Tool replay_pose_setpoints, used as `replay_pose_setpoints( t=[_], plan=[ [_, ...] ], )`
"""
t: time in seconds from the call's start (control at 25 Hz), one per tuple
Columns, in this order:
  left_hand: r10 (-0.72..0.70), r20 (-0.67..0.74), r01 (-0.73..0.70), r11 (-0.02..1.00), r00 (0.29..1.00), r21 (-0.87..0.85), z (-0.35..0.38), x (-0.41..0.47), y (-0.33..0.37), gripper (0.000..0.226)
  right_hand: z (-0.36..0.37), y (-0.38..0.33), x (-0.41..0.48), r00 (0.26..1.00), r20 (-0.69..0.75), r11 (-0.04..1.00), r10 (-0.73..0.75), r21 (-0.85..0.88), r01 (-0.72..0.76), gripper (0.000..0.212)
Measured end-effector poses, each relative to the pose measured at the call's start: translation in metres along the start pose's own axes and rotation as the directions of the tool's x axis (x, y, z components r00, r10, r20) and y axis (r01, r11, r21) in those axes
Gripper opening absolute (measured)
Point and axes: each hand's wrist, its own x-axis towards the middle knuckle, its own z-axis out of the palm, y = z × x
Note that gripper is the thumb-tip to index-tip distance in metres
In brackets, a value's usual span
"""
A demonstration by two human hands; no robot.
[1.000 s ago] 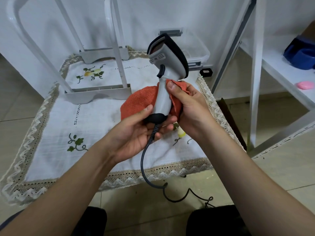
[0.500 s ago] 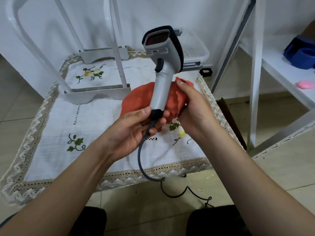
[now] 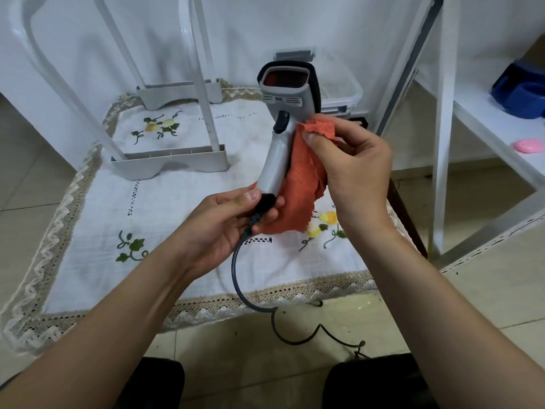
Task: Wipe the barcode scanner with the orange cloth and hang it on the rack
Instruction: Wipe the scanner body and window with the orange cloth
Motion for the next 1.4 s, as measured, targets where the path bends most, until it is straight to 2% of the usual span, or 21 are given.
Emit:
replay_pose_setpoints(
  t=[0.12,0.24,0.36,0.56,0.72,0.84,1.0,1.12,1.28,1.4],
  plan=[
    [-0.004,0.025,0.004,1.0,1.0,0.015,0.0011,-0.0007,-0.0012,0.045,-0.0001,-0.002,0.0008,0.999,-0.033,0.999,-0.031,-0.042,0.029,0.016],
    [-0.003,0.037,0.002,0.999,0.999,0.035,0.0006,-0.0013,-0.0023,0.035,0.0013,-0.0023,-0.0002,0.996,-0.091,0.998,-0.014,-0.061,0.009,0.016],
    [0.013,0.038,-0.016,0.997,0.999,0.074,0.0017,-0.002,-0.0026,0.028,0.0012,-0.0018,-0.0009,0.998,-0.053,0.988,-0.031,-0.156,0.022,0.01],
    [0.029,-0.006,-0.028,0.989,1.0,0.144,-0.0001,-0.0023,0.0008,0.035,0.0013,-0.0046,-0.0007,0.997,0.057,0.954,-0.044,-0.293,0.059,0.007],
    [0.025,0.002,-0.025,0.988,1.0,0.15,0.0014,-0.0025,0.0002,0.033,-0.0004,-0.0084,0.0014,0.998,0.014,0.961,-0.061,-0.27,0.062,0.007],
    [0.022,-0.027,-0.017,0.988,0.999,0.154,0.0013,-0.0023,0.0011,0.033,0.0018,-0.0094,0.0,0.994,0.11,0.944,-0.019,-0.325,0.054,0.006],
    [0.015,-0.021,-0.011,0.985,1.0,0.171,0.0011,-0.0026,0.0011,0.032,-0.0003,-0.0098,0.0045,0.997,0.069,0.949,-0.043,-0.308,0.062,0.008],
    [0.011,-0.043,-0.003,0.984,0.999,0.179,0.0017,-0.003,0.0013,0.035,-0.0001,-0.0078,0.0026,0.988,0.146,0.946,0.043,-0.324,0.007,0.007],
    [0.007,-0.037,0.0,0.982,0.999,0.191,0.0022,-0.0028,0.0005,0.039,-0.0024,-0.0076,0.0063,0.997,0.08,0.955,-0.005,-0.297,0.028,0.007],
    [0.0,-0.043,0.008,0.983,0.999,0.182,0.0012,-0.0024,-0.0007,0.038,-0.0023,-0.0072,0.0043,0.987,0.158,0.943,0.002,-0.33,0.051,0.006]
  ],
)
